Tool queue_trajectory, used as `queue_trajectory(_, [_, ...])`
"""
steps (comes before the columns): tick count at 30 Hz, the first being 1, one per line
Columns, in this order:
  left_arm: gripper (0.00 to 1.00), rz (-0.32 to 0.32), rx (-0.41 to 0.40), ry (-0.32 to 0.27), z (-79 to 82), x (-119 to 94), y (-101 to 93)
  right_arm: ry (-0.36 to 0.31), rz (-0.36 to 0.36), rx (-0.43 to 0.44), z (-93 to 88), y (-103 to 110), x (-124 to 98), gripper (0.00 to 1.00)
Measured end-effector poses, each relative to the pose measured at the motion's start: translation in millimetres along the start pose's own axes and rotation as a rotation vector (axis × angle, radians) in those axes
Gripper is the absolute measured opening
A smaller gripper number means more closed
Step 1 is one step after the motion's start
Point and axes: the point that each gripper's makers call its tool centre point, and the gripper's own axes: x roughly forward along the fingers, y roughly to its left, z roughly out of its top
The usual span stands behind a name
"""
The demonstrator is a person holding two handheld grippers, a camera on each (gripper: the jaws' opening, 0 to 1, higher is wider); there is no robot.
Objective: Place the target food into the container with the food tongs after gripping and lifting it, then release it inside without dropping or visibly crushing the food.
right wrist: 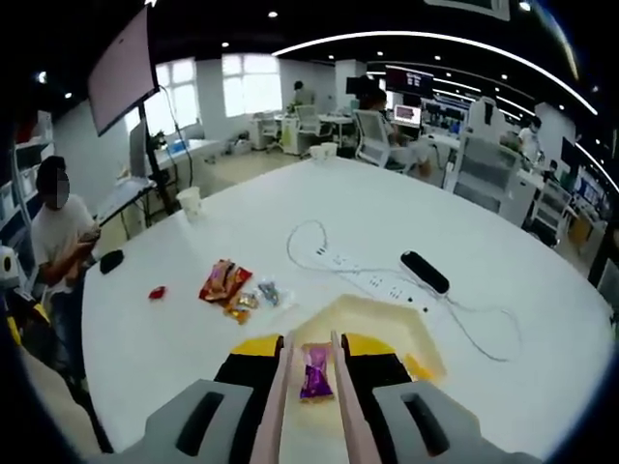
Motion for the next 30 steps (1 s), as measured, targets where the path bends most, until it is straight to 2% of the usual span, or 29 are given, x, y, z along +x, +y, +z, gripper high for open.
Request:
queue_trajectory(11, [0.50, 0.003, -0.004, -0.010, 0.0, -2.3, 0.4, 0.014, 0.014, -0.023, 2.5, 17.4, 8.5, 0.20])
queue_trajectory(21, [0.50, 0.028, -0.010, -0.015, -0.8, -10.8, 5.6, 0.014, 0.099, -0.030, 4.7, 51.3, 27.7, 0.22])
queue_trajectory(25, [0.50, 0.033, -0.011, -0.019, -0.1, -11.0, 6.9, -0.003, 0.120, -0.045, 7.4, 61.8, 32.3, 0.24])
queue_trajectory(30, [0.50, 0.037, -0.013, -0.017, -0.6, -11.3, 6.7, 0.010, 0.139, -0.058, 2.9, 71.7, 39.4, 0.25])
